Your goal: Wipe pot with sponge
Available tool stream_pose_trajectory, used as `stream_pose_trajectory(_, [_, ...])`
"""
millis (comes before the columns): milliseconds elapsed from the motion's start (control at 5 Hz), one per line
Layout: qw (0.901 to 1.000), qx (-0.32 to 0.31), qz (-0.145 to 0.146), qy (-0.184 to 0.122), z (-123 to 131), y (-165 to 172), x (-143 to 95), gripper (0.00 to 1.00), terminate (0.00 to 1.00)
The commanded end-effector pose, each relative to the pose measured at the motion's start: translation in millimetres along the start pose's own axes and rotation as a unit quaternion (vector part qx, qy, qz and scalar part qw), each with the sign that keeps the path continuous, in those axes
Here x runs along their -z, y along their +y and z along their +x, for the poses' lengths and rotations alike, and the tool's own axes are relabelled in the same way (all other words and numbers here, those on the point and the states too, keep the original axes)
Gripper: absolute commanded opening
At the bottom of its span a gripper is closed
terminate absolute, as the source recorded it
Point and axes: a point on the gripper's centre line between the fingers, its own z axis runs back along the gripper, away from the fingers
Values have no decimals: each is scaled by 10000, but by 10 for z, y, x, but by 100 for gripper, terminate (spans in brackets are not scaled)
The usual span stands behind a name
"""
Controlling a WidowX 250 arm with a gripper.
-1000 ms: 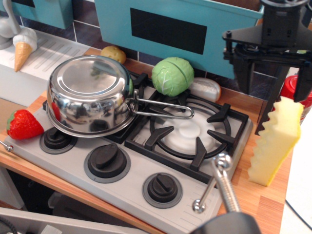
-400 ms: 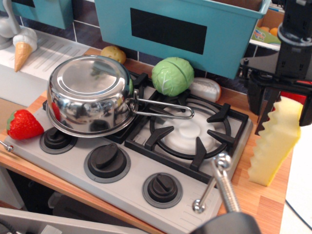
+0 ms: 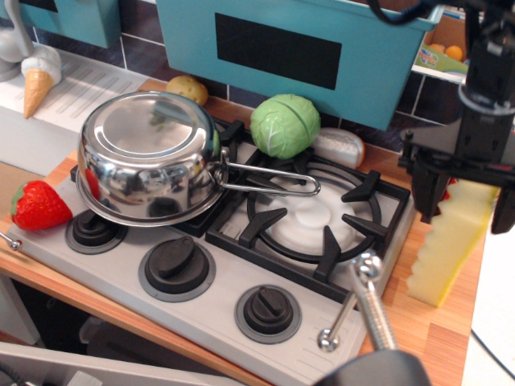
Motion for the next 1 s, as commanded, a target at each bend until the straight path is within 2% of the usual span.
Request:
stream_pose_trajectory(0, [9992, -101, -170, -342, 53, 77, -297, 0, 0])
stream_pose_trajectory(200, [9981, -197, -487, -331, -2, 152, -712, 0, 0])
stream_pose_trajectory(400, [9968, -263, -695, -287, -75, 440, -1030, 0, 0])
stream_pose_trajectory(600, [9952, -350, -899, -167, -117, 917, -1346, 0, 0])
stream_pose_trajectory(800, [9938, -313, -1062, -28, -172, 1404, -1513, 0, 0])
